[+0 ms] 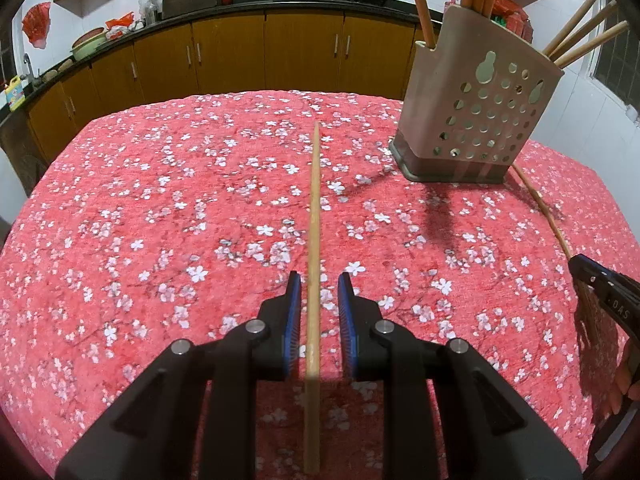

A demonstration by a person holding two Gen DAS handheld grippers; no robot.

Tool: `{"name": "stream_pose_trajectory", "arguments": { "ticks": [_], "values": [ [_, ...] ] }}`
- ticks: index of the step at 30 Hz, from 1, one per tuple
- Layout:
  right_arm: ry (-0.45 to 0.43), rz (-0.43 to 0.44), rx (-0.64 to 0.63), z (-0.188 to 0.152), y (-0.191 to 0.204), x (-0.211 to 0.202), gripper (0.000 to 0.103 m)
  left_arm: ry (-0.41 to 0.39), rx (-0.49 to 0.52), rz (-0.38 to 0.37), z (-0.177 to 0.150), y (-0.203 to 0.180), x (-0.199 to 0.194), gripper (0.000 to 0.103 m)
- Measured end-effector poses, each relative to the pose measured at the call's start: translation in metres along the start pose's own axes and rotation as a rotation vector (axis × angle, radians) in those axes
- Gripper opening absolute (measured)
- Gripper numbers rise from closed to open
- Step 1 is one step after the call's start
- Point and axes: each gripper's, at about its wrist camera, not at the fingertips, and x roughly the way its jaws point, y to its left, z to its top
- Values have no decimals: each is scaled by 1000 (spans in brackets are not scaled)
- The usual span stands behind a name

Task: Organize utensils
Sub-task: 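Lower to the last chopsticks and close the right tool on one while the left tool grasps another, then lift both held chopsticks upright and carry them over the beige holder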

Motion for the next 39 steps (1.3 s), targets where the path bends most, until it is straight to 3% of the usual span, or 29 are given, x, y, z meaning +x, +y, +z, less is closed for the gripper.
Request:
{"name": "stream_pose_trajectory", "arguments": {
  "ticks": [15,23,29,39],
  "values": [
    [0,-8,-2,-2,3,-3,9,0,3,27,-9,1,-10,19],
    [-11,-7,-2,-4,3,-9,8,16,19,29,-10,0,-14,8],
    [-86,9,4,-1,0,-40,8,-1,-1,-15,-6,10,-35,8],
    [-274,27,24,25,-9,-104,8,-135,-5,-90,12,13,-102,8]
  ]
}}
